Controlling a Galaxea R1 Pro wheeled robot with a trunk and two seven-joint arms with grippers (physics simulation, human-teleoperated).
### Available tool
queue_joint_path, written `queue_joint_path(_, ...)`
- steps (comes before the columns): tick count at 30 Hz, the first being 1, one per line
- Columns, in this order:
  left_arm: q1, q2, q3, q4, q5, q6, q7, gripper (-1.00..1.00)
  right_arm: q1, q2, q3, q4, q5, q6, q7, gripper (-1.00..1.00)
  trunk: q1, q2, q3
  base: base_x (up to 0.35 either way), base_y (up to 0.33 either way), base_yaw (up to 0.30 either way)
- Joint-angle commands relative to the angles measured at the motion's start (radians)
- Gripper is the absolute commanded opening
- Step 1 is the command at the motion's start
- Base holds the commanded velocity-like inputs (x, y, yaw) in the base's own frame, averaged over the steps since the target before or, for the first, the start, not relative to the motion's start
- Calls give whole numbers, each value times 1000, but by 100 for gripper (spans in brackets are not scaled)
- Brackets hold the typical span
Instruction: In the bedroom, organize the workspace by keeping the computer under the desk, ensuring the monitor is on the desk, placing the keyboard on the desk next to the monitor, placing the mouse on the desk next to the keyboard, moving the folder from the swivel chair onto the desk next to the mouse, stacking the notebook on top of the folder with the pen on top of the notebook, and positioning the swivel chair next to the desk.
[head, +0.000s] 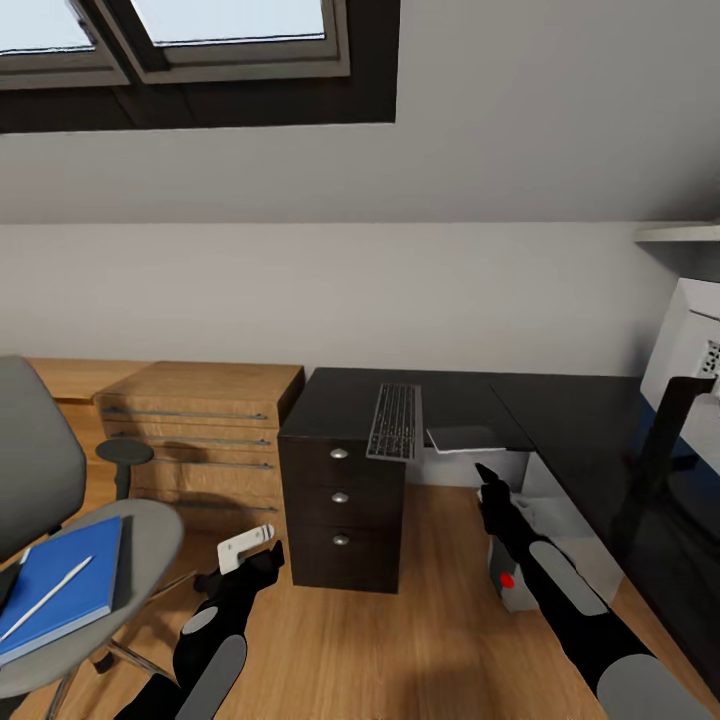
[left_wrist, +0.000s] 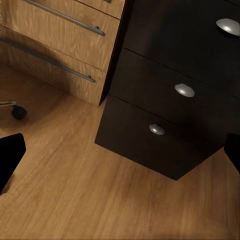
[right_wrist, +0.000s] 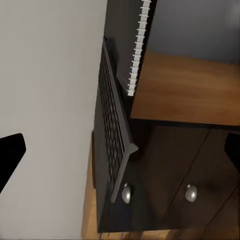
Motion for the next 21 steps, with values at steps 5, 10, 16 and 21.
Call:
queue_joint_path(5, -1, 1, -2, -1, 5, 3, 8, 100, 3, -23, 4, -92, 79, 20, -112, 100, -19, 34, 15, -20, 0, 0)
queue_joint_path(10, -1, 1, -2, -1, 5, 3, 8, 100, 13, -47, 4, -177, 161, 101, -250, 100, -39, 69, 30, -6, 0, 0)
queue_joint_path(16, -1, 1, -2, 0, 5, 3, 8, 100, 18, -72, 3, -305, 251, 285, -460, 100, -62, 111, 49, -1, 0, 0)
queue_joint_path(21, -1, 1, -2, 0, 5, 3, 8, 100, 22, -77, 2, -392, 276, 351, -612, 100, -81, 146, 65, 0, 0, 0)
